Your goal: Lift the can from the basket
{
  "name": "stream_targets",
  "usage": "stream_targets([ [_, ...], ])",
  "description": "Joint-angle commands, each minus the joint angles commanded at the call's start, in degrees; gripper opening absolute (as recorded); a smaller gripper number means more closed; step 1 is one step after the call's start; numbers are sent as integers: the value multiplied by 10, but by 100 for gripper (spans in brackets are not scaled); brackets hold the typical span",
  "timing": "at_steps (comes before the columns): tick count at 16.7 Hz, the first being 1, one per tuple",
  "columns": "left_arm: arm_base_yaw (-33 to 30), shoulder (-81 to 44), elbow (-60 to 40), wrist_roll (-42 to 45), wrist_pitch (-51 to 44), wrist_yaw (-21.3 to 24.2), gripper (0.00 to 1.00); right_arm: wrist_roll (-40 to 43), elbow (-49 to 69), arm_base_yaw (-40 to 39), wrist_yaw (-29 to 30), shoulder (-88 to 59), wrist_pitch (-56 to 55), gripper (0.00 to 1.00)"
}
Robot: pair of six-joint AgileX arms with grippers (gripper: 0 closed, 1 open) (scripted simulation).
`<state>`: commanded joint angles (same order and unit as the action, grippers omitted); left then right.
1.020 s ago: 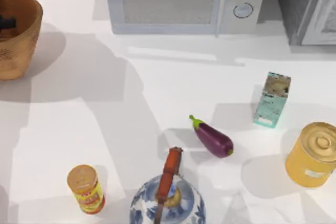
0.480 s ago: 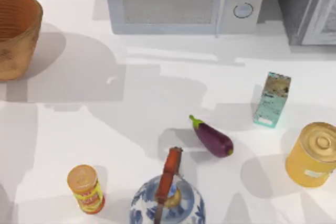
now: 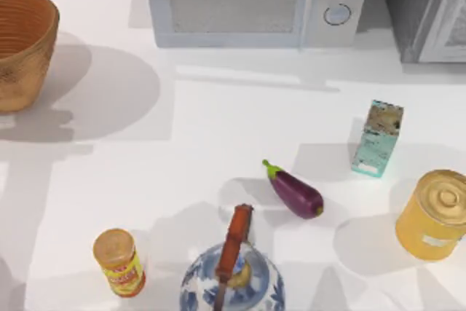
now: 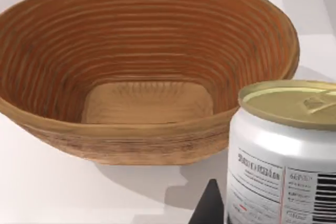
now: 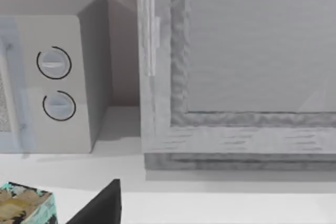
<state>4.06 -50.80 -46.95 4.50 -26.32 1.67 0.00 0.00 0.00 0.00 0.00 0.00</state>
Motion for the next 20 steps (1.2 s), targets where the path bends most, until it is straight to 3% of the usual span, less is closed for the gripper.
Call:
stream_targets([
  [5, -23, 298, 268, -25, 143, -9, 0, 0, 0, 0, 0, 0, 0, 100],
  [9, -36, 451, 413, -39, 227, -14, 0, 0, 0, 0, 0, 0, 0, 100],
  [13, -41, 508, 469, -45, 263, -17, 0, 0, 0, 0, 0, 0, 0, 100],
  [20, -39, 505, 469, -44, 262, -17, 0, 0, 0, 0, 0, 0, 0, 100],
])
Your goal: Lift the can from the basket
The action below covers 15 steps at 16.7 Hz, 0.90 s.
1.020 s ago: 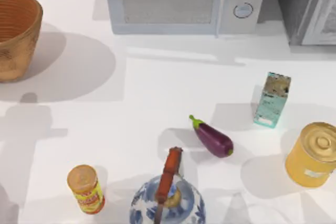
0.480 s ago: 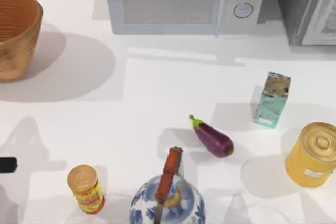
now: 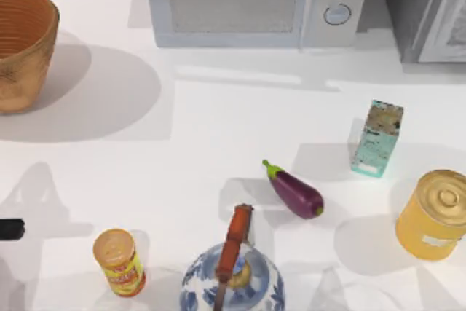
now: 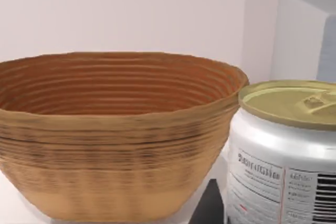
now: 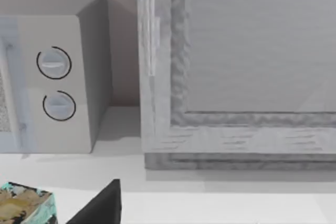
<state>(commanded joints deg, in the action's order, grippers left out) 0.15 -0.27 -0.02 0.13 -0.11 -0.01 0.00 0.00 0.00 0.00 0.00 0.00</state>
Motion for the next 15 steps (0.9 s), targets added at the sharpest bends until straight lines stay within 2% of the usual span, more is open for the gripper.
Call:
stream_targets([
  [4, -4, -69, -40, 1, 62, 39, 0, 0, 0, 0, 0, 0, 0, 100],
  [15, -22, -408, -207, 6, 310, 240, 0, 0, 0, 0, 0, 0, 0, 100],
])
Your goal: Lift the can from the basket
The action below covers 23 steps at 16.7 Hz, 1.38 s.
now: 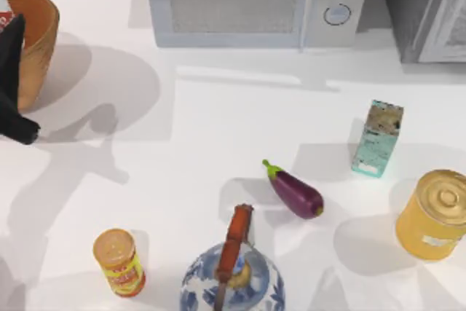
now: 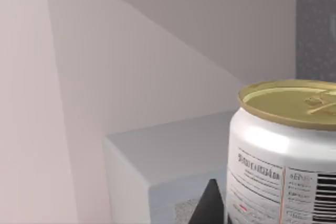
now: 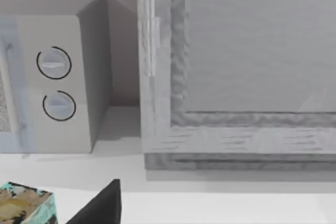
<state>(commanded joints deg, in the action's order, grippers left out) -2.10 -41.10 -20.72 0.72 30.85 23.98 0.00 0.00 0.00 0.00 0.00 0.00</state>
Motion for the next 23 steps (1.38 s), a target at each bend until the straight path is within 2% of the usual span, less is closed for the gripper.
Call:
stream_targets([
  [11, -15, -310, -136, 11, 197, 194, 0, 0, 0, 0, 0, 0, 0, 100],
  [23, -17, -615, -246, 32, 358, 374, 0, 0, 0, 0, 0, 0, 0, 100],
])
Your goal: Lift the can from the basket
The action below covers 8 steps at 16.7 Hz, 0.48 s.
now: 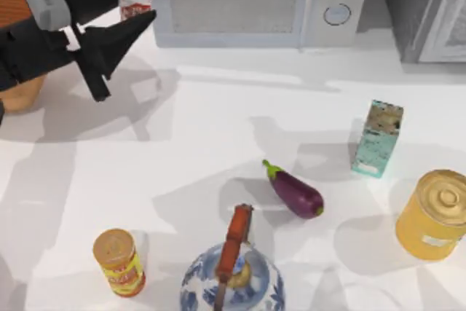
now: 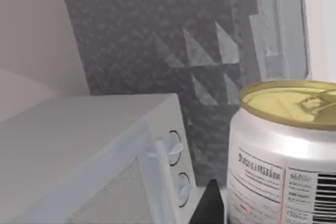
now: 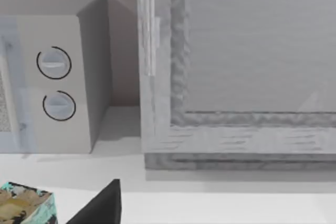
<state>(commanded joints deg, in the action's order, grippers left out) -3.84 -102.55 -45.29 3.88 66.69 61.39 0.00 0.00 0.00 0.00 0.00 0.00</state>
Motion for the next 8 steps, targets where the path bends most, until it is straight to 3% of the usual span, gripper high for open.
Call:
stream_targets([
  [8, -13, -190, -57, 16, 82, 120, 0, 0, 0, 0, 0, 0, 0, 100],
])
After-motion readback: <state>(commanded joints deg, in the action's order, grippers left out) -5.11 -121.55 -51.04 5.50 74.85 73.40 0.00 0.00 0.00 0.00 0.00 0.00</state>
